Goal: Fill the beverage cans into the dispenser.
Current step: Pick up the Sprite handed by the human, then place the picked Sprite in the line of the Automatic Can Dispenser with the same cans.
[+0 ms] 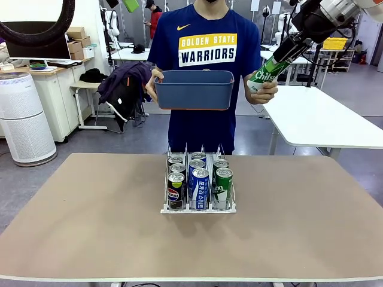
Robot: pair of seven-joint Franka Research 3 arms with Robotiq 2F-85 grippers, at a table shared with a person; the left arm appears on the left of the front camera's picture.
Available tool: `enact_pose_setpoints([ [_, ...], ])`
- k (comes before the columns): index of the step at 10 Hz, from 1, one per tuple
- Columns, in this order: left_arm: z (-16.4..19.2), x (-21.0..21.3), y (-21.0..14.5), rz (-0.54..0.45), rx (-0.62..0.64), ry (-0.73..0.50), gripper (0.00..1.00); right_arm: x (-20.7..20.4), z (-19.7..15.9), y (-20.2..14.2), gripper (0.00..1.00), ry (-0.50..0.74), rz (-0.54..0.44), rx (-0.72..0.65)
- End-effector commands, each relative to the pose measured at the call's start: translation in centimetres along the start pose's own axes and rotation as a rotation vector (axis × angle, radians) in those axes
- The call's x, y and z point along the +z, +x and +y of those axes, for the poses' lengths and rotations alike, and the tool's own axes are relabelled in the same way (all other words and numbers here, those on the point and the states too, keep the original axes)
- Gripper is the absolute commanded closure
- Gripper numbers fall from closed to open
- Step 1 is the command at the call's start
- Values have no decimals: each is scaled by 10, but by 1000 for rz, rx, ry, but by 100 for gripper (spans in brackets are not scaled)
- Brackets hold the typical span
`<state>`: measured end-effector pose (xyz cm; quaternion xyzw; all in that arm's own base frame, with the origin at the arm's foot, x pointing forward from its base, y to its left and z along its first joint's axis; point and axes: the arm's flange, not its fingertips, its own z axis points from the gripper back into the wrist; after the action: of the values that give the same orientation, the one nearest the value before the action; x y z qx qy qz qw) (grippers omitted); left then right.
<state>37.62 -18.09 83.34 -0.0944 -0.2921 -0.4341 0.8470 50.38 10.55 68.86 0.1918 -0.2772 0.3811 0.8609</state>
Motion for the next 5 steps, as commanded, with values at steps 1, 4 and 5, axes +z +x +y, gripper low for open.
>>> enact_pose_setpoints([
  [1, 0, 0, -2, -10, 2, 5, 0, 0, 1, 0, 100, -1, 2, 5],
  [4, 0, 0, -2, -10, 2, 5, 0, 0, 1, 0, 100, -1, 2, 5],
  [5, 0, 0, -2, -10, 2, 5, 0, 0, 1, 0, 100, -1, 2, 5],
])
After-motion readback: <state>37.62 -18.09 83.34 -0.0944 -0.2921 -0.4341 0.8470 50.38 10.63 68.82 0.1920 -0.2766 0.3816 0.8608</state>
